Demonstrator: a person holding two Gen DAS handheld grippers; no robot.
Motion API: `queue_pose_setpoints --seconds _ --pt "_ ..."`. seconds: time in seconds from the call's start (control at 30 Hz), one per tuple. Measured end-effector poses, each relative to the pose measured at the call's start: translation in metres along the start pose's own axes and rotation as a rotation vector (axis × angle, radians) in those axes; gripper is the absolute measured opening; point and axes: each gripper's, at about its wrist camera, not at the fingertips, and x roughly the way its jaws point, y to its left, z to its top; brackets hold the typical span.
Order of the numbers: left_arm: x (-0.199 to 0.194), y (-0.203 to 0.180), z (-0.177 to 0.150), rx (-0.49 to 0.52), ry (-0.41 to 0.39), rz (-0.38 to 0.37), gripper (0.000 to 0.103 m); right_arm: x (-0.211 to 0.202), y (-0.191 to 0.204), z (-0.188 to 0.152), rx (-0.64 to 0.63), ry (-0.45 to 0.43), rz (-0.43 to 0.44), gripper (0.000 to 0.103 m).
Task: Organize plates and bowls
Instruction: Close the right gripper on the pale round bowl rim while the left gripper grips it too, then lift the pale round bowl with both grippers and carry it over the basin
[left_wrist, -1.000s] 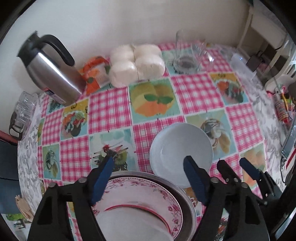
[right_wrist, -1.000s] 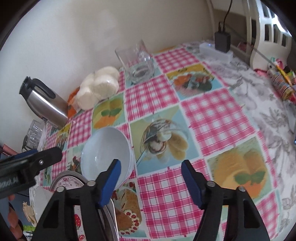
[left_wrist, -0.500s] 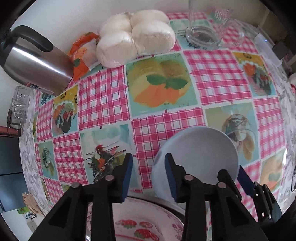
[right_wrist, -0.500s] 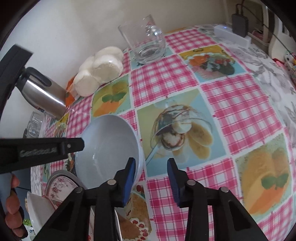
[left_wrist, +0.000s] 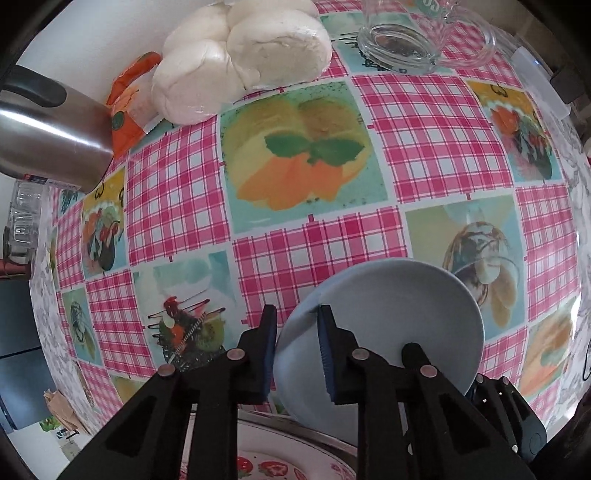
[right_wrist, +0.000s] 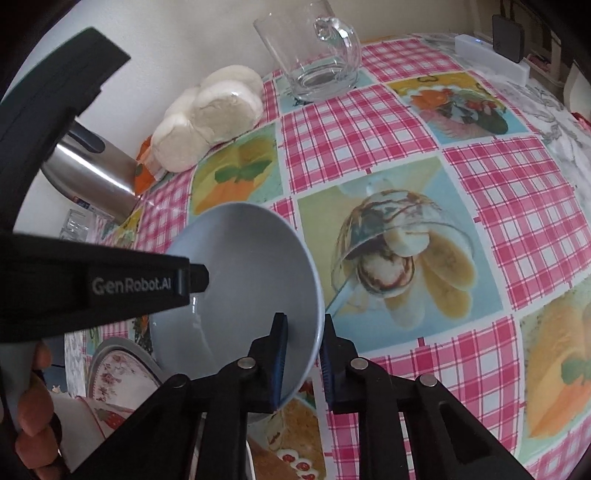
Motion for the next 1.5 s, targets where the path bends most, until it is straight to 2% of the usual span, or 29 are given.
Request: queue_pose_setpoints --seconds 0.17,0.33,0.77,0.97,1.23,1.5 --pt "-0.002 0.000 0.002 0.014 -0.005 -0.005 0.022 0.000 -0.004 0.001 0.028 0.006 0.027 0.017" --pt "-0.008 -0.005 -0.002 0.020 -0.008 -0.040 0.018 -0.007 -0.020 0.002 0.064 -0.002 0.053 0.015" --pt "-0.013 -0.075 -0.014 0.105 -0.015 -0.131 0.016 -0.036 -0.081 0.010 0.139 -0.035 0.009 0.014" --pt "-0.015 -0.094 -0.022 0.090 -0.041 -0.183 0.017 -0.042 -0.101 0.011 0.166 -0.042 0.017 0.014" --pt "-0.013 -0.077 -0.040 0.005 -0.096 -0.257 0.017 -0.044 -0.100 0.010 0.147 -0.043 0.008 0.015" --pt "-0.009 -0.066 -0.049 -0.031 -0.122 -0.274 0.015 -0.042 -0.099 0.012 0.134 -0.036 -0.003 0.015"
